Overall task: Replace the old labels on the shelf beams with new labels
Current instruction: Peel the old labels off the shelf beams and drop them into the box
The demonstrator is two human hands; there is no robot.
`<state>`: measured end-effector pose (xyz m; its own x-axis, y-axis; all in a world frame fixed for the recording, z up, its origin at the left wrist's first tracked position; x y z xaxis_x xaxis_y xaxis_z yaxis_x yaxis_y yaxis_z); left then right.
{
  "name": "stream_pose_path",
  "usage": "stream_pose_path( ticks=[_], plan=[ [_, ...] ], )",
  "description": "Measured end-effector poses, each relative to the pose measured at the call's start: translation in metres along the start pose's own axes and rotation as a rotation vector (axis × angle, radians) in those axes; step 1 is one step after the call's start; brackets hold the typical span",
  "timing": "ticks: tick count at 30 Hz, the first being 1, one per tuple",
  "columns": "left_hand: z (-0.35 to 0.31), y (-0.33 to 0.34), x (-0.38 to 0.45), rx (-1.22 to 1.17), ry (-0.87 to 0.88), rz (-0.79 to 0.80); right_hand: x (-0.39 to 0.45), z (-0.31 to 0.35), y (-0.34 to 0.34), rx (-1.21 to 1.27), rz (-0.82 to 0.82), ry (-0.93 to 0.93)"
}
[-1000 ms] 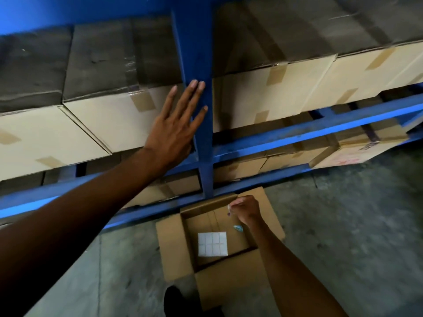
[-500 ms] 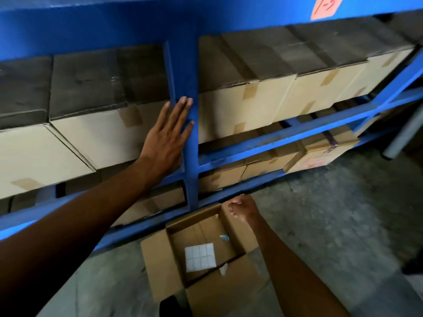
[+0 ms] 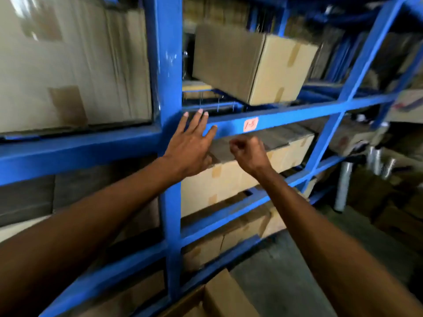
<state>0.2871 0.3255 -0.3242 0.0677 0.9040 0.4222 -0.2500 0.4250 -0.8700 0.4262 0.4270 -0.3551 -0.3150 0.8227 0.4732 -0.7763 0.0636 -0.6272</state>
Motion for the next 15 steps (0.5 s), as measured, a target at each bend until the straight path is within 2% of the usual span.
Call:
stream_pose_path(
  ticks=[3,9,12,15],
  plan=[
    [0.014,-0.055,0.043,0.036,-0.011,-0.170,0.047,0.054,-0.057,-0.033,-0.160,-0.132],
    [0.046,-0.155,0.114,0.197,-0.027,-0.401,0.131,0.120,-0.144,-0.083,-0.426,-0.352],
    [0.054,-0.199,0.149,0.296,-0.063,-0.558,0.170,0.134,-0.184,-0.063,-0.559,-0.428],
    [0.066,-0.231,0.174,0.388,-0.086,-0.613,0.201,0.145,-0.214,-0.027,-0.608,-0.425]
  ],
)
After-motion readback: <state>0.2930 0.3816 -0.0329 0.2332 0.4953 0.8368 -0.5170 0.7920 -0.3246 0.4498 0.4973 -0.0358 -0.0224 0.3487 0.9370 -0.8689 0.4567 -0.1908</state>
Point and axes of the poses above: each hand's wrist, its own x-axis towards the middle knuckle, its own y-axis out of the palm, z = x × y, the point moved 1 cm from there along x, towards the middle knuckle, and after that the axes turned 2 degrees about -z, right-handed, at the moved point
